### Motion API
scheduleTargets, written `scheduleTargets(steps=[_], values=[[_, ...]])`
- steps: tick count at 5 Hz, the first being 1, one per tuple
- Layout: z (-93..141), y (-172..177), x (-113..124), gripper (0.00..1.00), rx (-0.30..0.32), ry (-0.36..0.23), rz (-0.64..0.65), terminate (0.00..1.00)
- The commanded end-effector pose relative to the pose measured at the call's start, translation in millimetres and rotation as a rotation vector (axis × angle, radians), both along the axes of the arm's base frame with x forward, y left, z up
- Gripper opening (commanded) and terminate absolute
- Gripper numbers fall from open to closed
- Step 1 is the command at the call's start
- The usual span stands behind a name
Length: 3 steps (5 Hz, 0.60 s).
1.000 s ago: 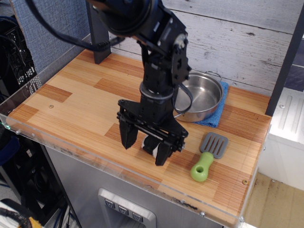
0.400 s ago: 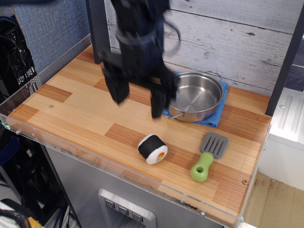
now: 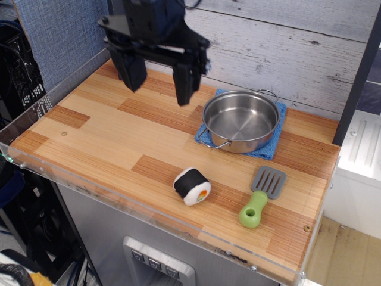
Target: Move sushi to left of spatula.
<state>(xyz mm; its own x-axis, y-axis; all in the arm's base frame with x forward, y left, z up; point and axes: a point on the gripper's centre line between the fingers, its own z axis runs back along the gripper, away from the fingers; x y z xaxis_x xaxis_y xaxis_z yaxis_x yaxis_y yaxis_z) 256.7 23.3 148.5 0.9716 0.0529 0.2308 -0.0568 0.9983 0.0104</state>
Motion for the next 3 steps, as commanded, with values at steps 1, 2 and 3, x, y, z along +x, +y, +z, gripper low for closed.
scheduleTargets(steps=[1,2,3], values=[[9.7,8.9,-3.7,1.0,0.001,-0.011,-0.002,0.0],[8.1,11.2,-2.4,1.0,-0.012,0.094,-0.046,0.0],[8.1,11.2,-2.4,1.0,-0.012,0.094,-0.046,1.0]])
